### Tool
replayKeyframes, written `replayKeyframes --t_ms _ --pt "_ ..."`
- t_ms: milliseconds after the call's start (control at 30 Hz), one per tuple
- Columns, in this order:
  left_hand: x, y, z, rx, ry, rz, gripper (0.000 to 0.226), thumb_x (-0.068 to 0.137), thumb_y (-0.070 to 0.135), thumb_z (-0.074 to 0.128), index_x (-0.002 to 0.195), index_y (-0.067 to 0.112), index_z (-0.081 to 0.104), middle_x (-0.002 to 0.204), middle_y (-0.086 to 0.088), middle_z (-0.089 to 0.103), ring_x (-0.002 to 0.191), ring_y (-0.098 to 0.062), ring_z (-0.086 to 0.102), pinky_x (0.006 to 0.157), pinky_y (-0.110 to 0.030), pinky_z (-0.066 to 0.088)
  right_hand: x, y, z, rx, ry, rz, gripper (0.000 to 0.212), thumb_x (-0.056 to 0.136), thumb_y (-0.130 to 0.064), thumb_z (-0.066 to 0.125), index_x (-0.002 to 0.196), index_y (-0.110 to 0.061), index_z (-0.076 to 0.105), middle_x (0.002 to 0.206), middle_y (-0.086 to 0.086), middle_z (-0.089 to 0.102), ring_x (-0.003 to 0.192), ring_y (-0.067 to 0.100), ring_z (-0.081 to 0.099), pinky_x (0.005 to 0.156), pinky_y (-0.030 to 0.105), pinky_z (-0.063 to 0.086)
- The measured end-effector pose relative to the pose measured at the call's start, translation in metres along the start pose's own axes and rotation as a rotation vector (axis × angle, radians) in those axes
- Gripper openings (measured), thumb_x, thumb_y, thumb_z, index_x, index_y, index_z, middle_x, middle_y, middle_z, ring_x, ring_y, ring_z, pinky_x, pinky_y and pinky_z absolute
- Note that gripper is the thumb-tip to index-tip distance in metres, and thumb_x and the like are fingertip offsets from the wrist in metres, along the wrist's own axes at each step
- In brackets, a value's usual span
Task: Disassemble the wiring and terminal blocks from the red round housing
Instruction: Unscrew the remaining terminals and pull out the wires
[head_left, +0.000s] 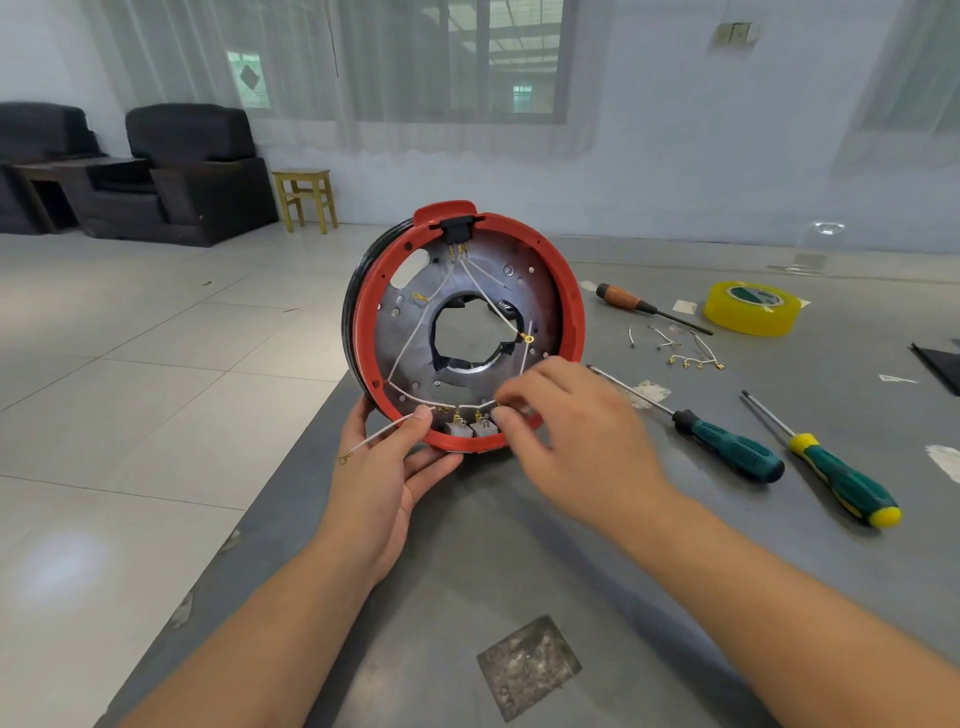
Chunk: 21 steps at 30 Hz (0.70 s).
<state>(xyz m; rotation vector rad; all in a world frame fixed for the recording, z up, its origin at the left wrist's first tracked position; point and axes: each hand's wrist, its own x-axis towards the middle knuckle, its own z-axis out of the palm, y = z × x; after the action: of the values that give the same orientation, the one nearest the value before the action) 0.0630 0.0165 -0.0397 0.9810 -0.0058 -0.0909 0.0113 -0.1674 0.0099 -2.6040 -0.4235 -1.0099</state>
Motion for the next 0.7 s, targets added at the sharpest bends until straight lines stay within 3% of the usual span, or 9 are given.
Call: replayKeyframes --t_ms 200,367,533,700 --pt "-0.003 0.001 0.0 0.003 -0.031 0.023 0.059 0.099 0.004 0.068 0.151 0.021 0.046 0.117 -0.017 0.077 0.102 -0.04 0.077 0.078 -0.044 0.066 0.03 -0.022 0.032 0.142 -0.208 -0.063 0.024 0.098 -0.02 0.059 0.116 -0.025 0.074 0.111 -0.002 0.062 0.103 0.022 0.061 0.086 0.043 0.051" --pt "-0.003 0.001 -0.002 0.003 -0.034 0.009 0.058 0.097 0.006 0.07 0.148 0.021 0.048 0.124 -0.022 0.072 0.105 -0.042 0.075 0.081 -0.047 0.065 0.041 -0.016 0.049 0.25 -0.296 0.054 0.023 0.093 -0.019 0.064 0.108 -0.031 0.076 0.11 -0.007 0.059 0.101 0.015 0.06 0.083 0.041 0.054" --pt "-0.002 0.0 -0.003 0.015 -0.041 0.003 0.053 0.096 0.008 0.073 0.143 0.02 0.052 0.122 -0.022 0.073 0.105 -0.041 0.076 0.079 -0.043 0.065 0.041 -0.015 0.059 0.253 -0.246 0.108 0.017 0.094 -0.022 0.063 0.102 -0.029 0.076 0.108 -0.009 0.06 0.098 0.015 0.06 0.077 0.044 0.055" --pt "0.0 -0.002 -0.005 -0.001 -0.036 0.003 0.062 0.094 0.008 0.075 0.148 0.02 0.048 0.122 -0.021 0.073 0.106 -0.04 0.075 0.082 -0.045 0.065 0.043 -0.014 0.057 0.269 -0.303 0.092 0.021 0.094 -0.02 0.062 0.104 -0.029 0.077 0.11 -0.011 0.058 0.101 0.012 0.058 0.081 0.043 0.055"
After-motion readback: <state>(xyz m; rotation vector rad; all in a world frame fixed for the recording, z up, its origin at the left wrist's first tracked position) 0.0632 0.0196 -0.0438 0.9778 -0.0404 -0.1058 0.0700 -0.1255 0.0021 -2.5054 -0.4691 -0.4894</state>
